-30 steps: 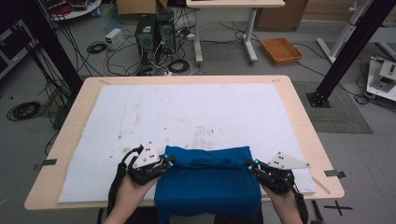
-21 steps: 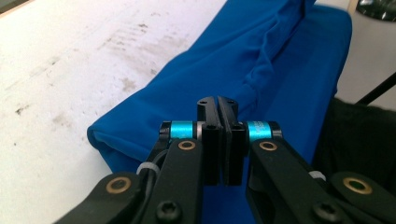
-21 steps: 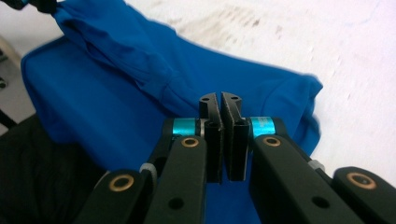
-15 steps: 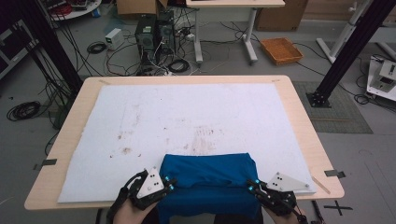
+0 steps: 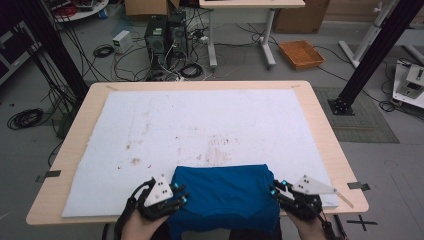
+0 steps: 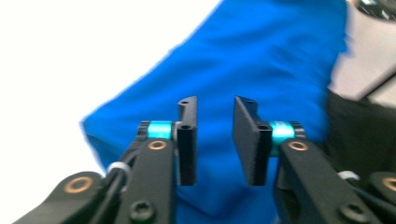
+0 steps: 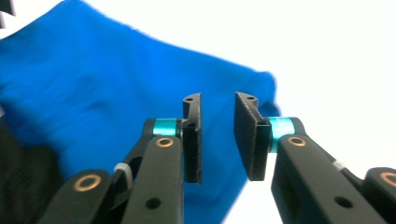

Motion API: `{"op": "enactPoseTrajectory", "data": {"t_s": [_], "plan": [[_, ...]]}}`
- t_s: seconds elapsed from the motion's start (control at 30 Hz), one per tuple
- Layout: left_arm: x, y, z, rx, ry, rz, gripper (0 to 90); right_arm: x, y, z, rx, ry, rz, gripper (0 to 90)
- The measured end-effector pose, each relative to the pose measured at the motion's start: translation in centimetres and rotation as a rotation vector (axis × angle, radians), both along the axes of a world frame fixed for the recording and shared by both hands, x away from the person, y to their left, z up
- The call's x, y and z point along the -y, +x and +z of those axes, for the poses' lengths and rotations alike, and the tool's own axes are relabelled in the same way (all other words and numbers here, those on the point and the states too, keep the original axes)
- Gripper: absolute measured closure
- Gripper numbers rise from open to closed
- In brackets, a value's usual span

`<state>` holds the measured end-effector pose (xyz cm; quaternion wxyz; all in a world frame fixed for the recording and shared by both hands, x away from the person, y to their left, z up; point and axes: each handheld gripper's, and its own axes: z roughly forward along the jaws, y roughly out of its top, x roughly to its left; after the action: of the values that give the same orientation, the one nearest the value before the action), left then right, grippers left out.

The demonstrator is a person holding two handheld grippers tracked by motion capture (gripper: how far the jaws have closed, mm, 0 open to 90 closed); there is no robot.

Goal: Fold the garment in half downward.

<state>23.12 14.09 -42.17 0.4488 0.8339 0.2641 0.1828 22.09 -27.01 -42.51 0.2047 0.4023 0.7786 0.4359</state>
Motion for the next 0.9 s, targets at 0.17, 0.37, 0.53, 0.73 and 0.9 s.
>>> {"op": "enactPoseTrajectory", "data": {"t_s": [0.17, 0.37, 0.53, 0.73, 0.9], "plan": [[-0.4, 3.3, -0.5, -0.024, -0.017, 0.113, 62.8, 0.1, 3.9, -0.2, -0.031, 0.039, -0.089, 62.3], [-0.4, 5.6, -1.6, -0.061, 0.007, 0.177, 59.3, -0.8, 6.7, -1.2, -0.089, 0.037, -0.096, 70.7], [-0.6, 5.7, -2.4, -0.084, 0.018, 0.182, 66.0, -1.0, 6.8, -1.6, -0.095, -0.005, -0.094, 89.2], [-1.1, 5.3, -2.4, -0.097, -0.001, 0.202, 67.0, 0.2, 6.6, -1.7, -0.089, -0.009, -0.13, 90.0], [-1.9, 5.2, -1.9, -0.089, -0.059, 0.212, 59.6, 0.8, 6.5, -1.4, -0.069, 0.041, -0.144, 77.4]]}}
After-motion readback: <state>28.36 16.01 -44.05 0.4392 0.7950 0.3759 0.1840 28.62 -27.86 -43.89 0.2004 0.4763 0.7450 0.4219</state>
